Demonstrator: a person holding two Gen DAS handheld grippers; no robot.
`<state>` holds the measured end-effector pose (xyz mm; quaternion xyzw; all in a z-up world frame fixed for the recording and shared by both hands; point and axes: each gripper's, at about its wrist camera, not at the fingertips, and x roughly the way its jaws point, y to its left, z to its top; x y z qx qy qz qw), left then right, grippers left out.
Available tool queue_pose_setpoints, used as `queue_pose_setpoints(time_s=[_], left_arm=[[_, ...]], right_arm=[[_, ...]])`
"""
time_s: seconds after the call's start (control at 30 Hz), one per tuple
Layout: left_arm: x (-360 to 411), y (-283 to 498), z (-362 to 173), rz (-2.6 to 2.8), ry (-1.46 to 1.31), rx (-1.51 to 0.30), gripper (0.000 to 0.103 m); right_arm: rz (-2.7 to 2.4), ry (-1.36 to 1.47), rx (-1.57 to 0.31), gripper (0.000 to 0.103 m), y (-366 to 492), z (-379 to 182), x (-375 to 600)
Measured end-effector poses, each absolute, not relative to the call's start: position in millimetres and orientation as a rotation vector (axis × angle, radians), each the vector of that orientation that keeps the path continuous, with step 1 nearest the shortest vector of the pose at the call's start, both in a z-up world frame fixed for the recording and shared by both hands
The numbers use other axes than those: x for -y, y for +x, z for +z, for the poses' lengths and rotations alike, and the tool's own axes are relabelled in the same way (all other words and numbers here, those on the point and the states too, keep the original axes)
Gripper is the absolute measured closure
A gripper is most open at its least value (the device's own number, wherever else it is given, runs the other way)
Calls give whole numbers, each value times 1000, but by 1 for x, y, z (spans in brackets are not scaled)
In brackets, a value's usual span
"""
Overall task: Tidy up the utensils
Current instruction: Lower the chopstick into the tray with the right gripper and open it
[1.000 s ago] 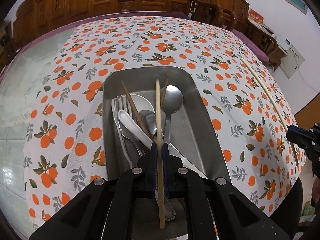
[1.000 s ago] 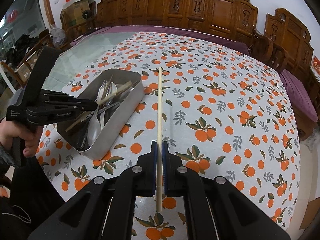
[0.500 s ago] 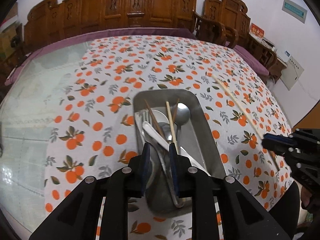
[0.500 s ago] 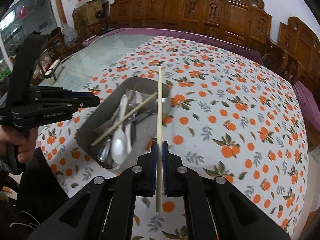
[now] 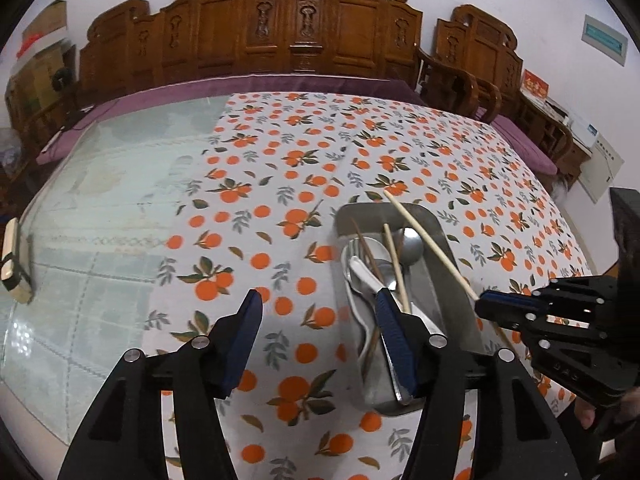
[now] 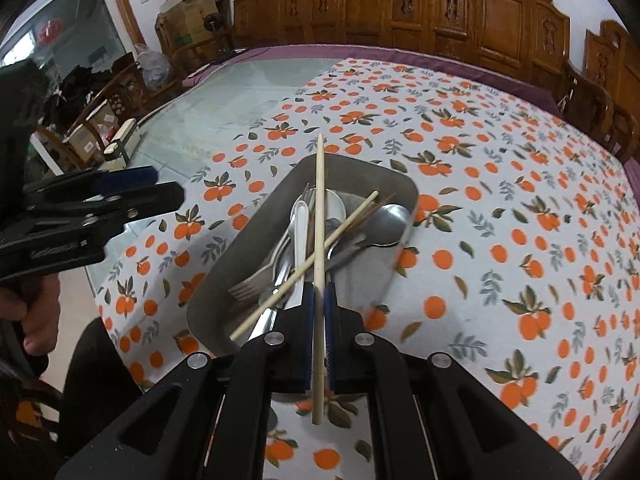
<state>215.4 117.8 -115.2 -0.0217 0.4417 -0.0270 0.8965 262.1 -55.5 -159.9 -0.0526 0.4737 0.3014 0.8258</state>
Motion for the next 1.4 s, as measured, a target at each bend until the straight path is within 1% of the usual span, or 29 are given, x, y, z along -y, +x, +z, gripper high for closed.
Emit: queue_pose_setpoints(time_s=[0.07,0.17,0.27,0.3,0.83,1.13,1.37,1.4], left_arm=[[-122,213,-113,-49,-46,-906,35],[-127,211,-112,-39,-46,-905,34],[-129,210,-111,-33,-47,-899,23],[-130,209,-110,-30,-46,-896,22],[-131,207,-115,-21,-43,-911,22],[-130,205,-117,-15,-44,-914,22],[-129,202,-114,-5,-44,-904,21],[-128,202,-113,-3,-44,-902,19]], right_arm=[[640,-91,-1019,97,265,-164,53],[636,-60,-1036,97,270,-169,50],[631,-27,-1051,97,275,-174,48],[628,-21,-1056,97,276,-175,48],[603,-6,-1131,97,282,-203,43],[628,8,-1116,96,285,-195,34],[627,-9,-1065,95,274,-183,44],[629,-7,-1047,95,271,-178,48]])
